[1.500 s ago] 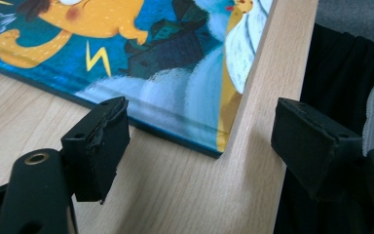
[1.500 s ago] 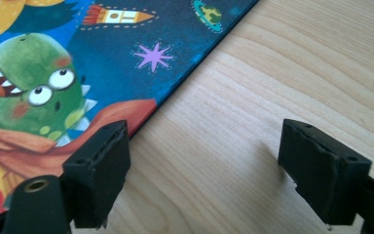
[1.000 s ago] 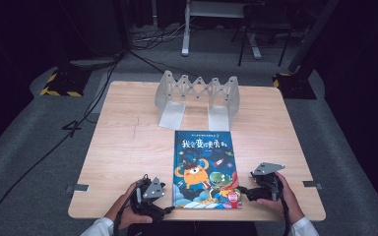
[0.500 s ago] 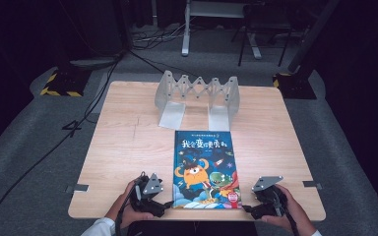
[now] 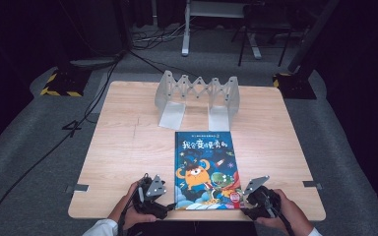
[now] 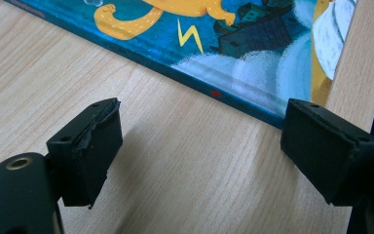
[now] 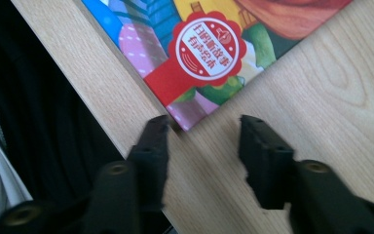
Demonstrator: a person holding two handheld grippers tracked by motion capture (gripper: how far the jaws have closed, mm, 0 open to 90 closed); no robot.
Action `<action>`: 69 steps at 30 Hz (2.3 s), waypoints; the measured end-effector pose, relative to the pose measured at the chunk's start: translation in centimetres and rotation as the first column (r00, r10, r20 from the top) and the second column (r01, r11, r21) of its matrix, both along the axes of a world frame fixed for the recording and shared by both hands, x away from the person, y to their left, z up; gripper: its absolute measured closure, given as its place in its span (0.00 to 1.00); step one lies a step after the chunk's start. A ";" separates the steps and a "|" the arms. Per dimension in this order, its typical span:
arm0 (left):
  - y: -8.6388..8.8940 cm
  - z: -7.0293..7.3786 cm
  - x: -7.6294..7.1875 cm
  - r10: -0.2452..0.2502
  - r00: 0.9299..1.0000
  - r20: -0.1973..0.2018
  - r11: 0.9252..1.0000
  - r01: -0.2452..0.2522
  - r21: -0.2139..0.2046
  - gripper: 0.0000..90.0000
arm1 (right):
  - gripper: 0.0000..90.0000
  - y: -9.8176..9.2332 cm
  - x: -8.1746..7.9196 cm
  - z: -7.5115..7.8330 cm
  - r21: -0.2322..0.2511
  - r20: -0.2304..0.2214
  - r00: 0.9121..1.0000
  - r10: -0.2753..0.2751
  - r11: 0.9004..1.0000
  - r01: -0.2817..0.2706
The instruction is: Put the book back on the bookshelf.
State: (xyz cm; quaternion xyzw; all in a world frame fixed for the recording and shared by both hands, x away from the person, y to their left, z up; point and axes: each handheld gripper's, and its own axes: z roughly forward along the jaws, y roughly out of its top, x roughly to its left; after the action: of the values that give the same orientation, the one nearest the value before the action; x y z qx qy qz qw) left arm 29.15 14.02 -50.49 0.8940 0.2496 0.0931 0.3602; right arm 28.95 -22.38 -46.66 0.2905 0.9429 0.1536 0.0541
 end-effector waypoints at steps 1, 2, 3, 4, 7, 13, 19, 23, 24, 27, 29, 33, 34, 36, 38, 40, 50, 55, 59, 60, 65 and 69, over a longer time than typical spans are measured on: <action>0.0 0.0 0.0 0.000 1.000 0.000 1.000 0.000 0.000 0.17 | 0.68 0.2 0.1 0.0 -0.009 -0.007 1.000 0.007 1.000 -0.007; 0.0 0.0 0.0 0.000 1.000 0.000 1.000 0.000 0.000 0.17 | 0.70 0.3 0.2 0.1 -0.023 -0.013 1.000 0.014 1.000 -0.014; 0.0 0.0 0.0 0.000 1.000 -0.001 1.000 0.000 0.000 0.17 | 0.71 0.4 0.3 0.2 -0.032 -0.026 0.999 0.020 0.999 -0.021; 0.0 0.0 0.0 0.000 1.000 0.000 1.000 0.000 0.000 0.17 | 0.72 0.6 0.4 0.2 -0.044 -0.035 0.999 0.023 0.999 -0.024; 0.0 0.0 0.0 0.000 1.000 0.000 1.000 0.000 0.000 0.17 | 0.74 1.0 0.5 0.3 -0.071 -0.052 0.998 0.033 0.997 -0.036; 0.0 0.0 0.0 0.000 1.000 -0.001 1.000 0.000 -0.001 0.18 | 0.76 1.0 0.4 0.3 -0.046 -0.039 0.999 0.034 0.998 -0.036; 0.0 0.0 0.0 0.002 1.000 -0.003 1.000 -0.002 -0.004 0.18 | 0.76 -0.4 -0.5 -0.2 0.064 0.034 0.999 0.033 0.997 -0.035; 0.0 0.0 0.0 -0.001 1.000 -0.002 1.000 0.001 -0.003 0.18 | 0.76 -1.4 -0.6 -0.9 0.209 0.060 0.998 0.011 0.978 -0.024; 0.0 0.0 0.0 -0.001 1.000 -0.002 1.000 0.001 -0.003 0.18 | 0.74 -1.6 -0.4 -1.1 0.256 0.044 0.999 0.000 0.967 -0.011; 0.1 0.0 0.1 -0.005 1.000 -0.001 1.000 0.005 0.000 0.18 | 0.59 -1.8 0.0 -1.5 0.324 0.053 0.999 0.011 0.946 -0.027; 0.1 0.0 0.1 -0.006 1.000 -0.001 1.000 0.006 0.000 0.18 | 0.53 -1.9 0.2 -1.4 0.352 0.040 0.999 0.016 0.936 -0.029; 0.1 0.0 0.1 -0.008 1.000 -0.001 1.000 0.008 0.001 0.18 | 0.41 -2.3 1.5 -1.5 0.442 -0.007 0.999 0.035 0.896 -0.028; 0.1 0.0 0.1 -0.008 1.000 -0.001 1.000 0.008 0.001 0.18 | 0.39 -2.3 1.7 -1.4 0.457 -0.008 1.000 0.029 0.889 -0.022; 0.1 0.0 0.1 -0.008 1.000 -0.001 1.000 0.008 0.001 0.18 | 0.36 -2.7 2.7 -1.1 0.504 -0.033 0.999 0.030 0.863 -0.010; 0.1 0.0 0.1 -0.008 1.000 -0.001 1.000 0.008 0.001 0.18 | 0.35 -2.8 3.5 -0.6 0.524 -0.042 0.999 0.027 0.852 -0.001; 0.1 0.0 0.1 -0.009 1.000 -0.001 1.000 0.009 0.000 0.18 | 0.35 -2.7 4.0 -0.4 0.520 -0.025 1.000 0.018 0.854 -0.002; 0.1 0.0 0.2 -0.014 1.000 -0.002 1.000 0.014 0.000 0.18 | 0.33 -0.9 9.0 -0.3 0.596 -0.034 0.999 0.009 0.803 0.013; 0.1 0.0 0.2 -0.015 1.000 -0.005 1.000 0.015 -0.002 0.18 | 0.43 -0.6 10.9 -0.9 0.659 -0.061 0.998 0.028 0.752 0.019; 0.1 0.0 0.2 -0.017 1.000 -0.006 1.000 0.017 -0.003 0.18 | 0.53 0.0 11.2 -0.4 0.689 -0.028 0.998 0.057 0.724 -0.023; 0.1 0.0 0.2 -0.017 1.000 -0.006 1.000 0.017 -0.003 0.18 | 0.55 0.0 11.1 -0.2 0.699 -0.021 0.998 0.061 0.715 -0.029; 0.2 0.0 0.2 -0.018 1.000 -0.006 1.000 0.018 -0.004 0.18 | 0.59 0.5 10.2 1.0 0.705 0.064 0.996 0.070 0.703 -0.094; 0.3 0.0 0.3 -0.018 1.000 -0.008 1.000 0.018 -0.005 0.18 | 0.59 0.5 9.7 1.2 0.704 0.093 0.994 0.063 0.702 -0.110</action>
State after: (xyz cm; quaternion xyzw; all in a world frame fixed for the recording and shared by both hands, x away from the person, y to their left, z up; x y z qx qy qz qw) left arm 29.44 14.28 -50.47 0.8958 0.2433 0.0856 0.3620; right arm 38.66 -21.86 -45.50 0.2395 0.8224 0.5146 -0.0396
